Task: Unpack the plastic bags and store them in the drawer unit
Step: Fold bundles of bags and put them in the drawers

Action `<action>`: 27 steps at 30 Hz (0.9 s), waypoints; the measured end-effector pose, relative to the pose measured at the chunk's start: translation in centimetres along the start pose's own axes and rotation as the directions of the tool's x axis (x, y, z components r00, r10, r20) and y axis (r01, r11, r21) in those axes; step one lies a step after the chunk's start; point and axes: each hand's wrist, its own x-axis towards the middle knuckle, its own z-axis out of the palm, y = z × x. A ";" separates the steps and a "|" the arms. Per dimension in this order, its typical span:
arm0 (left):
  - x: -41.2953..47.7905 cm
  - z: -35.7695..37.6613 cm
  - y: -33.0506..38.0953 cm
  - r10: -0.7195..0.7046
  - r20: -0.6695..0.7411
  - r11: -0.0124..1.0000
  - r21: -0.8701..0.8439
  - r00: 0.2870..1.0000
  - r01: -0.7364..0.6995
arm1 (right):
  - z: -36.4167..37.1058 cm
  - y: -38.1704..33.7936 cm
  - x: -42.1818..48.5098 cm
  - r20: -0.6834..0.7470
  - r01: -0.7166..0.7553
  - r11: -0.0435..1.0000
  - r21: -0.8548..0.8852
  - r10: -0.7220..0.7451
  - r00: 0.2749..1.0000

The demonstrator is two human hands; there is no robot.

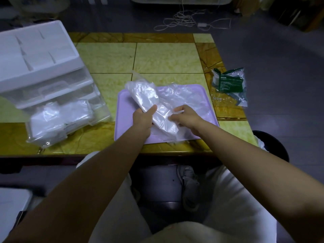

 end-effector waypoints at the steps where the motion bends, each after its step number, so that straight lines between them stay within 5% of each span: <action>1: -0.2 -0.2 0.3 0.052 -0.032 0.998 0.036 0.998 -0.051 | -0.3 -0.1 -0.1 -0.059 0.033 0.999 -0.037 -0.036 0.998; 3: -0.5 -0.8 0.9 0.145 -0.060 0.983 0.118 0.988 -0.138 | -0.7 -0.6 -0.9 -0.056 0.056 0.998 -0.027 -0.057 0.997; 6: -1.3 -1.4 1.6 0.223 -0.042 0.964 0.156 0.974 -0.214 | -0.4 -1.5 -2.6 0.199 -0.042 0.999 -0.003 0.042 0.979; 9: -2.3 -1.6 1.9 0.188 0.046 0.974 0.123 0.981 -0.192 | 0.6 -1.5 -4.0 0.371 -0.126 0.992 0.016 0.111 0.922; 13: -3.5 -2.2 2.0 0.076 0.150 0.989 0.116 0.986 -0.094 | 1.6 -1.3 -4.8 0.410 -0.175 0.963 0.204 0.078 0.909; 18: -5.1 -3.1 2.3 -0.070 0.297 0.997 0.009 0.952 0.071 | 2.1 -1.1 -5.0 0.363 -0.173 0.916 0.363 0.032 0.931; 27: -6.6 -3.1 2.5 -0.020 0.183 0.996 0.088 0.983 0.004 | 3.3 -0.8 -5.5 0.100 -0.110 0.879 0.464 0.072 0.992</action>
